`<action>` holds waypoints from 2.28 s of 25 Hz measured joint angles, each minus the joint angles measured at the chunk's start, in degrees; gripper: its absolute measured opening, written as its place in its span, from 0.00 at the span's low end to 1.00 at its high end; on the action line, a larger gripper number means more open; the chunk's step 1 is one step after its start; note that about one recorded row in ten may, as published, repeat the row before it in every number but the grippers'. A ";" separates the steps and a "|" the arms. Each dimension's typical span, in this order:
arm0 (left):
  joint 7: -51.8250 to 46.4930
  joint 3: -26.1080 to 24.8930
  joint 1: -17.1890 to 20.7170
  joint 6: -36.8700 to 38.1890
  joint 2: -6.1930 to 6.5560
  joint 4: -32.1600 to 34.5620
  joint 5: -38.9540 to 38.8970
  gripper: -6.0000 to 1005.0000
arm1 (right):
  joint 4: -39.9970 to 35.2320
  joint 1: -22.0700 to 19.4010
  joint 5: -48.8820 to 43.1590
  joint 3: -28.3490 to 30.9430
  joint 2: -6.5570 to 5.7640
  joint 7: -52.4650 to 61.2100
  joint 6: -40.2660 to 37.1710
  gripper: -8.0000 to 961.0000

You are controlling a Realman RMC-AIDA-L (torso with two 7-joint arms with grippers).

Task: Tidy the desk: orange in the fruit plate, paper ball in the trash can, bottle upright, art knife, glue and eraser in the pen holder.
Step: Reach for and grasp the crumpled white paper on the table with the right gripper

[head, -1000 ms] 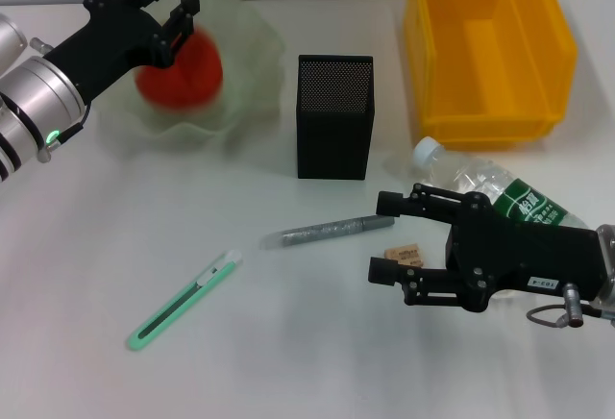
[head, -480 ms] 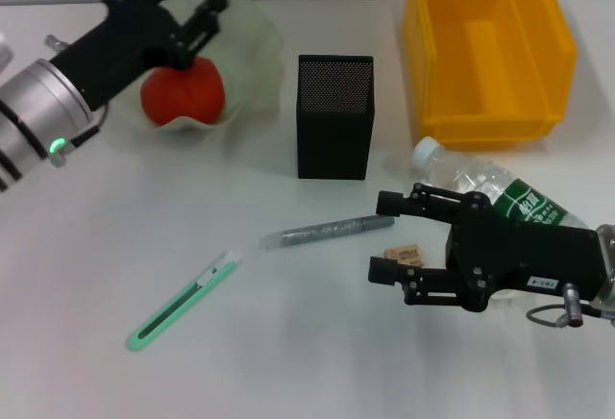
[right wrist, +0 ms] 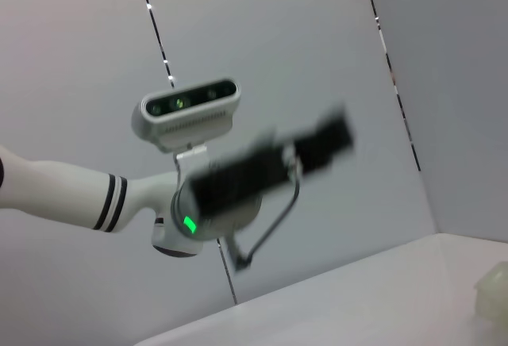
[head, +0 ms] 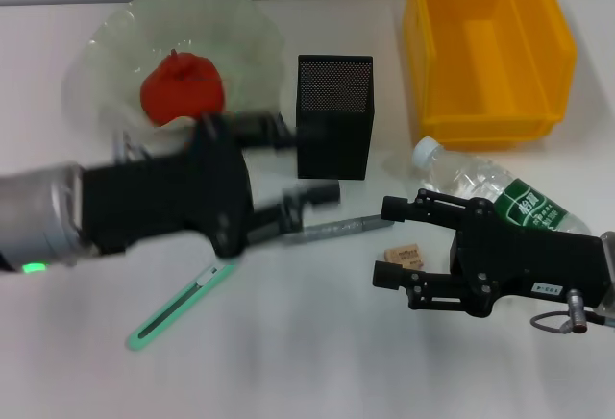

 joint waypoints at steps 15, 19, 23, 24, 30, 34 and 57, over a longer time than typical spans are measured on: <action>0.61 -1.56 0.69 -3.47 -0.39 -5.31 2.82 0.46 | 0.04 -0.20 0.08 0.00 -0.07 0.51 0.07 0.83; 0.63 -1.46 0.67 -4.72 -0.37 -5.31 2.99 0.46 | -2.79 -0.81 0.08 0.00 -0.17 4.34 -1.23 0.83; 0.65 -1.45 0.67 -5.10 -0.37 -5.30 2.99 0.46 | -14.26 -3.30 -0.13 -0.01 -0.34 14.69 -3.91 0.83; 0.72 -1.46 0.71 -5.14 -0.38 -5.39 3.12 0.46 | -21.91 -4.43 -0.44 0.33 -0.51 21.76 -5.83 0.83; 1.39 -1.50 0.80 -5.31 -0.32 -6.37 3.13 0.46 | -42.02 -4.34 -3.51 7.55 -1.15 42.60 -12.10 0.83; 2.20 -1.49 1.68 -5.57 -0.29 -6.73 3.14 0.46 | -51.29 -0.66 -5.75 12.01 -3.25 56.80 -15.56 0.83; 2.28 -1.03 2.34 -8.04 -0.29 -6.76 3.19 0.46 | -53.84 18.16 -39.57 -2.75 -6.11 77.98 -20.55 0.83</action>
